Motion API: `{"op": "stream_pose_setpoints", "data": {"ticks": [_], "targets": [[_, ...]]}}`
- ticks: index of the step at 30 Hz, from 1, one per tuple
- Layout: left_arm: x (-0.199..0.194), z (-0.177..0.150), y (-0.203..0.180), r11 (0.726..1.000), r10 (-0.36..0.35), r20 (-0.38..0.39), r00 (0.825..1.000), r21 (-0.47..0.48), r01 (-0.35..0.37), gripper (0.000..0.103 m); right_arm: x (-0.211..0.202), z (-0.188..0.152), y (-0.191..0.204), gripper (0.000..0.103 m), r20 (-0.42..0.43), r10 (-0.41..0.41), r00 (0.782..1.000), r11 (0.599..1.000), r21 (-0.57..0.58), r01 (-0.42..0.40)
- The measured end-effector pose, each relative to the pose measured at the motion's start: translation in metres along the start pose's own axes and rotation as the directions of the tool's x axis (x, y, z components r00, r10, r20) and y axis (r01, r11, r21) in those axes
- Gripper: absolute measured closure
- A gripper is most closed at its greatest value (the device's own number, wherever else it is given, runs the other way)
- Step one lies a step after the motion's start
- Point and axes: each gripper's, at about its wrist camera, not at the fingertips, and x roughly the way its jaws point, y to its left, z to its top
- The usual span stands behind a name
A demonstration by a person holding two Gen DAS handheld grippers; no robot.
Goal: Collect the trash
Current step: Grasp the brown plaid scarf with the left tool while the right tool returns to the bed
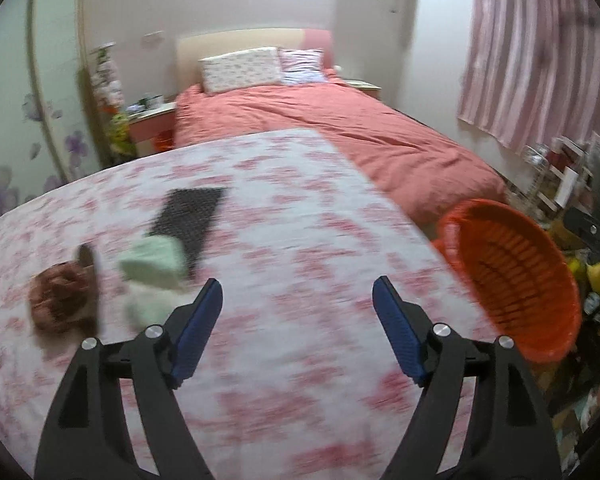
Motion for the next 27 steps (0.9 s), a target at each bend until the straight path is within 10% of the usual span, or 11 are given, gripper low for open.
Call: {"op": "stream_pose_setpoints", "data": {"ticks": [12,27], "targets": [[-0.018,-0.028,0.177,0.935,0.261,-0.048,0.964,-0.235,-0.265,0.026,0.009,-0.028,0.068,0.037,-0.098,0.065,0.993,0.989,-0.124,-0.077],[0.021,-0.023,0.224,0.921,0.199,-0.126,0.972,-0.314,-0.230,0.033,0.022,-0.045,0.106,0.037,-0.160,0.066,0.985,0.975,-0.199,-0.098]]}}
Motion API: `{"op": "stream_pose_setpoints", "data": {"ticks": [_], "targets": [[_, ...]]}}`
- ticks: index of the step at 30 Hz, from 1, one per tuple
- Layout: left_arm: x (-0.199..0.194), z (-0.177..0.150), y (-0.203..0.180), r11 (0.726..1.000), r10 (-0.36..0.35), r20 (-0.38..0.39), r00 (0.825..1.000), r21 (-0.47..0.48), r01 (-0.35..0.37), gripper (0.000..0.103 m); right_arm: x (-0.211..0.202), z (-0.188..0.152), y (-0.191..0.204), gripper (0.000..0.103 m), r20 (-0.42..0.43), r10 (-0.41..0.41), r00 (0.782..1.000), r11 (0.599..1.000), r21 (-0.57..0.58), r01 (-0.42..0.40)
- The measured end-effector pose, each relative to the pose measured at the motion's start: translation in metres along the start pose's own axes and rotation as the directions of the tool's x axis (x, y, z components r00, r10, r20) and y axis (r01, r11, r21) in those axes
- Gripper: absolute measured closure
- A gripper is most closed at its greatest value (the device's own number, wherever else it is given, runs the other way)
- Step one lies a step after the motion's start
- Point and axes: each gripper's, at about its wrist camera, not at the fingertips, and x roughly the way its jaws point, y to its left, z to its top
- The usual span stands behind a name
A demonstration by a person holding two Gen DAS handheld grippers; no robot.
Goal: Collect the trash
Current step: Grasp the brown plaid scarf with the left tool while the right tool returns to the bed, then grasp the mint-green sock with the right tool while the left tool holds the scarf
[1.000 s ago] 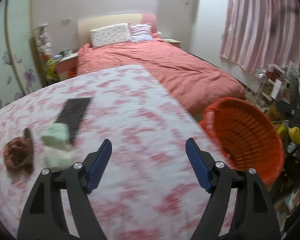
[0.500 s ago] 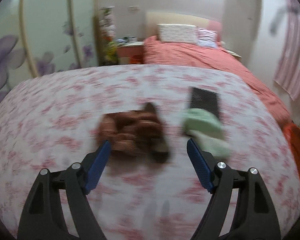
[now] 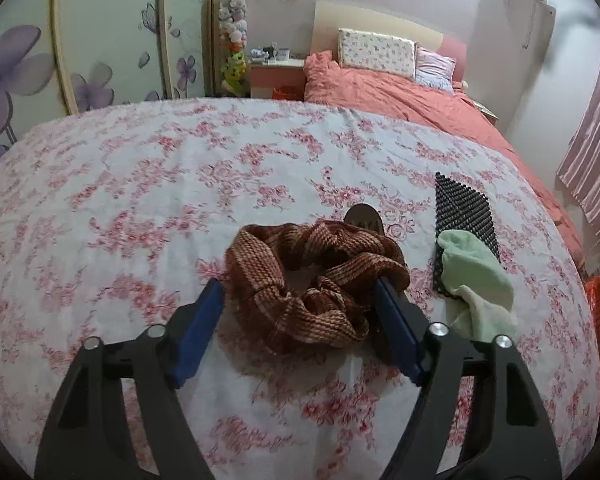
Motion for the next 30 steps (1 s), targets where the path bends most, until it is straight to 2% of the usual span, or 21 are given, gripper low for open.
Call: {"op": "stream_pose_setpoints", "data": {"ticks": [3,5,7,11,15,22,24,30], "targets": [[0.006,0.001,-0.003,1.000,0.006,-0.005,1.000,0.006,-0.006,0.044,0.003,-0.001,0.005,0.037,-0.007,0.002,1.000,1.000,-0.006,-0.002],[0.006,0.002,-0.002,1.000,0.012,0.002,1.000,0.015,-0.012,0.061,0.005,-0.002,0.008,0.037,-0.013,0.008,1.000,1.000,-0.009,-0.008],[0.003,0.003,0.000,1.000,0.022,0.010,1.000,0.018,-0.022,0.071,0.006,-0.002,0.013,0.037,-0.018,0.016,1.000,1.000,-0.015,-0.016],[-0.009,0.002,0.017,0.997,0.078,0.029,0.996,0.014,-0.079,0.078,0.009,-0.003,0.027,0.037,-0.026,0.037,0.999,0.999,-0.034,-0.038],[-0.017,-0.002,0.040,0.994,0.106,0.031,0.994,-0.005,-0.106,0.078,0.015,-0.004,0.044,0.037,-0.040,0.065,0.997,0.996,-0.052,-0.068],[-0.015,-0.004,0.042,0.996,0.086,0.032,0.996,0.012,-0.087,0.054,0.036,0.000,0.100,0.037,-0.077,0.180,0.981,0.980,-0.075,-0.186],[-0.009,-0.003,0.041,0.997,0.081,0.023,0.996,0.013,-0.082,0.052,0.047,0.002,0.118,0.037,-0.097,0.206,0.974,0.973,-0.081,-0.214],[0.001,-0.001,0.043,0.999,0.034,-0.018,0.999,-0.027,-0.035,0.047,0.076,0.001,0.160,0.037,-0.156,0.211,0.965,0.966,-0.119,-0.231]]}}
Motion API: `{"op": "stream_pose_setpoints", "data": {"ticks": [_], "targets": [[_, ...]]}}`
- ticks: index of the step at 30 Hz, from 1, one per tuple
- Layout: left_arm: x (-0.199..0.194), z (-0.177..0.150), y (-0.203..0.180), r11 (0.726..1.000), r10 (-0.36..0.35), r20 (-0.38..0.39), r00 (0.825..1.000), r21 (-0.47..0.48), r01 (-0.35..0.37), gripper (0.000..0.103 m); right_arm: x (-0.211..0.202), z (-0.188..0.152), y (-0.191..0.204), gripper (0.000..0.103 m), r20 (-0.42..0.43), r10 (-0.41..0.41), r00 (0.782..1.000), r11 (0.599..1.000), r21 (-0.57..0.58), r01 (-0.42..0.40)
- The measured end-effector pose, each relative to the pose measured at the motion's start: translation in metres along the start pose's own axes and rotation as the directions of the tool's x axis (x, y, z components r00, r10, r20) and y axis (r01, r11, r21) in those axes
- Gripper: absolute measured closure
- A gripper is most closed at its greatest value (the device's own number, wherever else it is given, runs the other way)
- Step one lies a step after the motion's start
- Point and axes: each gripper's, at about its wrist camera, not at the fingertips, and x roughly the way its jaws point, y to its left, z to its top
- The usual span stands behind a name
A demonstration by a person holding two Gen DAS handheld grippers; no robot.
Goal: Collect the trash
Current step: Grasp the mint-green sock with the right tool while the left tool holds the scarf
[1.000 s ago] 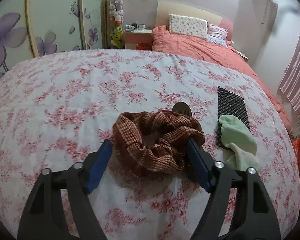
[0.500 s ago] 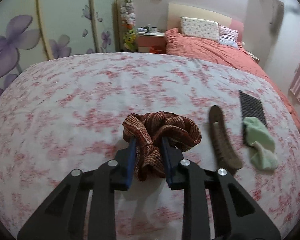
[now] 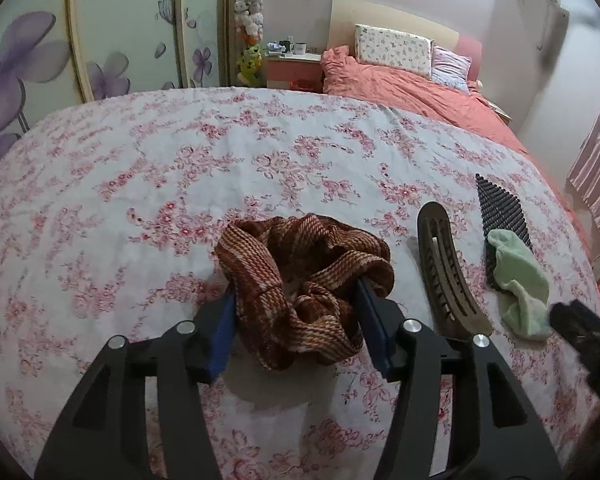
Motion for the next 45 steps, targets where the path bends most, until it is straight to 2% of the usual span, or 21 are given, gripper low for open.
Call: {"op": "stream_pose_setpoints", "data": {"ticks": [4,6,7,9,12,17,23,27,40,45], "targets": [[0.005,0.001,0.002,1.000,-0.026,-0.016,1.000,-0.016,0.026,0.049,0.015,-0.001,0.016,0.038,-0.037,-0.019,0.999,0.999,-0.042,0.017],[0.005,0.001,0.002,0.999,-0.039,-0.014,0.999,-0.020,0.039,0.052,0.017,-0.004,0.022,0.053,-0.032,-0.053,0.998,0.996,-0.077,0.050],[0.005,0.001,0.002,0.999,-0.046,-0.013,0.999,-0.018,0.046,0.057,0.017,-0.005,0.025,0.057,-0.033,-0.053,0.998,0.994,-0.094,0.050],[0.002,-0.001,0.001,0.999,-0.050,-0.007,0.999,-0.004,0.050,0.062,0.014,-0.007,0.024,0.077,-0.026,-0.051,0.998,0.992,-0.114,0.048],[-0.003,-0.005,-0.001,0.999,-0.044,0.000,0.999,0.019,0.044,0.065,0.006,-0.009,0.016,0.088,-0.019,-0.049,0.999,0.992,-0.116,0.046],[-0.012,-0.014,0.001,0.998,-0.057,-0.004,0.998,0.026,0.057,0.065,-0.012,-0.012,-0.009,0.089,0.020,-0.110,0.994,0.990,-0.092,0.111],[-0.015,-0.023,-0.007,0.997,-0.070,-0.017,0.997,0.042,0.070,0.062,-0.016,-0.011,-0.056,0.089,0.023,-0.263,0.965,0.965,0.010,0.263],[-0.014,-0.023,-0.006,0.998,-0.063,-0.022,0.998,0.025,0.063,0.059,-0.016,-0.010,-0.060,0.089,0.021,-0.258,0.966,0.966,0.014,0.258],[-0.012,-0.023,-0.013,0.998,-0.017,-0.030,0.999,0.055,0.019,0.054,-0.013,-0.012,-0.066,0.082,-0.002,-0.245,0.970,0.969,0.033,0.245],[-0.013,-0.024,-0.008,0.999,-0.018,-0.029,0.999,0.035,0.019,0.050,-0.013,-0.012,-0.070,0.074,-0.004,-0.243,0.970,0.969,0.052,0.243]]}}
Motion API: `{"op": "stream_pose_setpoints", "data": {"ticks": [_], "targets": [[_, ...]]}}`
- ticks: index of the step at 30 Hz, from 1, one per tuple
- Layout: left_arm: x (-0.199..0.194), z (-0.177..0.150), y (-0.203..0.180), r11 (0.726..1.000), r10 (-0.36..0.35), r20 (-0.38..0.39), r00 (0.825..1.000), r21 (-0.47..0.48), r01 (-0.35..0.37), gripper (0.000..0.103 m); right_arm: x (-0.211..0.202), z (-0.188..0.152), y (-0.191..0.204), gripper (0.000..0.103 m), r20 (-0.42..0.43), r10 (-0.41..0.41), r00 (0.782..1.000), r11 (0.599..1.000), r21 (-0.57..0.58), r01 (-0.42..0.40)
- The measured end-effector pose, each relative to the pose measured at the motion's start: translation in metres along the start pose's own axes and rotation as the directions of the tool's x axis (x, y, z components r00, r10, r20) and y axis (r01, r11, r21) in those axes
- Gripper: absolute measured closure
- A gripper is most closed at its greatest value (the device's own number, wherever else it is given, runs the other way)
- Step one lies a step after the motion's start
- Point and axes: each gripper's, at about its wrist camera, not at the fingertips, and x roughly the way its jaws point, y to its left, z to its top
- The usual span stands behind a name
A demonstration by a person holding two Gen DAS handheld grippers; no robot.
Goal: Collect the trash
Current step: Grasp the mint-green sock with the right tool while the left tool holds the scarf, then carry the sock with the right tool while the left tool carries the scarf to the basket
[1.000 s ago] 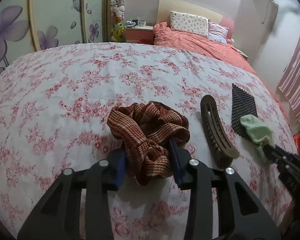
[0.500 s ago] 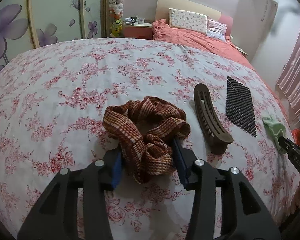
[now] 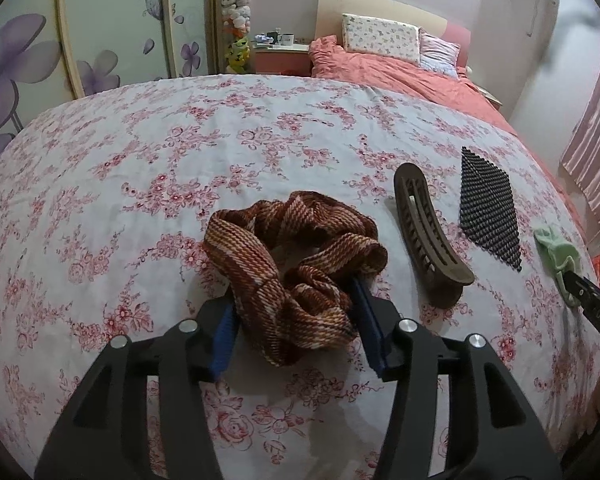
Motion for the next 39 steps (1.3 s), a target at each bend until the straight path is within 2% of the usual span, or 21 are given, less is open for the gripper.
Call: {"op": "stream_pose_setpoints", "data": {"ticks": [3,17,30,32,33,35,39], "targets": [[0.000,0.000,0.000,1.000,0.001,0.000,1.000,-0.002,-0.001,0.050,0.002,0.000,-0.007,0.068,-0.005,0.016,1.000,0.999,0.033,-0.016],[0.000,0.000,-0.001,1.000,0.007,-0.003,1.000,0.007,-0.007,0.048,0.002,-0.001,-0.011,0.067,-0.006,0.023,1.000,0.999,0.044,-0.023],[0.004,0.002,-0.009,0.999,0.033,-0.009,0.999,0.041,-0.032,0.046,0.004,0.006,0.000,0.067,-0.004,0.033,0.999,0.999,-0.024,-0.033],[0.004,0.004,-0.010,0.998,0.037,-0.007,0.999,0.045,-0.037,0.054,0.004,0.005,0.002,0.070,-0.001,0.036,0.999,0.999,-0.034,-0.036],[0.004,0.004,-0.011,0.998,0.035,-0.005,0.999,0.046,-0.034,0.058,0.003,0.005,0.002,0.078,0.000,0.047,0.999,0.998,-0.038,-0.047],[0.004,0.005,-0.011,0.999,0.023,0.000,1.000,0.044,-0.023,0.065,0.001,0.004,0.004,0.086,0.003,0.053,0.999,0.997,-0.050,-0.053],[-0.001,0.003,-0.009,0.999,0.000,0.016,1.000,0.032,-0.001,0.071,-0.005,0.003,0.003,0.089,0.014,0.075,0.997,0.996,-0.046,-0.074]]}}
